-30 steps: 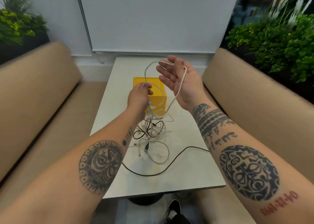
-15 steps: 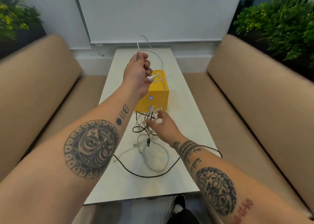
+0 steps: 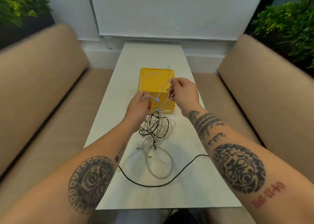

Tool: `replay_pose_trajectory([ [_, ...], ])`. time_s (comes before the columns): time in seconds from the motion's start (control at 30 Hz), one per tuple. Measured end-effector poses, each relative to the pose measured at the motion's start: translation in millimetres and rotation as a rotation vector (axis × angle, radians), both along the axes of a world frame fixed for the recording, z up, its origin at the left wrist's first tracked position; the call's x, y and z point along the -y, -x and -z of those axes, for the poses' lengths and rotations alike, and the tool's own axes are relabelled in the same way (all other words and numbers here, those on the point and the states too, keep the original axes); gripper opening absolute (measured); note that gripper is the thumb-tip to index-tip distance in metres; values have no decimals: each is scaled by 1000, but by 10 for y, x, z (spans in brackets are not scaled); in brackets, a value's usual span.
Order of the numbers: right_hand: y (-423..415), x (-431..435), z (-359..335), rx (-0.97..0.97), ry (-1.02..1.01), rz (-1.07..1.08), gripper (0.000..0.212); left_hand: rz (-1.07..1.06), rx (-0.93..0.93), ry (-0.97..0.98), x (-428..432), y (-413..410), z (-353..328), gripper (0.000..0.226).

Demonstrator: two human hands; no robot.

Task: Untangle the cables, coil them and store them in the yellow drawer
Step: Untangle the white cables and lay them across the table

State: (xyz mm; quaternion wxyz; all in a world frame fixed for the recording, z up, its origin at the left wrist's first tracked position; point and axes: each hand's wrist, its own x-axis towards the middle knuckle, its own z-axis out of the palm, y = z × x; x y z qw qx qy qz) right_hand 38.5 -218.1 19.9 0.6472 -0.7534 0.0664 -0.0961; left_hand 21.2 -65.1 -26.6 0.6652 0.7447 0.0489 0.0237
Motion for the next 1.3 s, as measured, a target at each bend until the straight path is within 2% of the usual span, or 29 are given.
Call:
replay_pose_trajectory([
  [0.07,-43,-40,-116,-3,-84,-57,17,78,15,-11,46,42,67,12],
  [0.17,-59,-81,-247,-75,-306,-185,18,182,71,-179,142,77,17,33],
  [0.23,-30,-85,-334,-112,-419,-292,20,175,81,-272,213,51,-65,29],
  [0.33,41,-47,-421,-66,-317,-397,23,178,49,-312,271,-5,-242,22],
  [0.43,81,44,-503,30,-246,-377,24,225,124,-420,293,-87,-328,19],
  [0.47,78,76,-526,66,-184,-319,23,207,146,-390,300,-110,-350,19],
  [0.53,48,138,-502,114,-5,-140,24,131,152,-185,326,-165,-415,18],
  [0.63,93,179,-225,66,146,55,31,24,102,119,393,-245,-598,20],
  [0.7,218,151,74,-54,279,-12,33,-32,60,318,438,-293,-747,20],
  [0.73,318,99,221,-138,340,-97,42,-51,40,404,451,-313,-825,20],
  [0.8,504,-52,481,-297,387,-260,75,-49,2,538,457,-336,-966,19],
  [0.87,585,-196,684,-358,359,-305,92,-27,-26,582,437,-326,-1063,19],
  [0.9,566,-225,755,-365,338,-275,87,-28,-26,575,423,-322,-1083,18],
  [0.97,484,-188,813,-348,336,-174,58,-59,-21,566,368,-311,-1066,18],
  [1.03,420,-60,800,-274,428,-98,34,-120,-36,621,270,-325,-981,19],
  [1.13,355,208,767,-200,539,-43,33,-200,-73,735,80,-314,-852,21],
  [1.2,340,357,717,-182,572,40,38,-254,-115,740,-49,-262,-792,18],
  [1.27,366,448,626,-119,541,119,38,-289,-164,720,-174,-164,-730,14],
  [1.3,411,470,536,-75,459,142,32,-289,-183,703,-227,-109,-698,14],
])
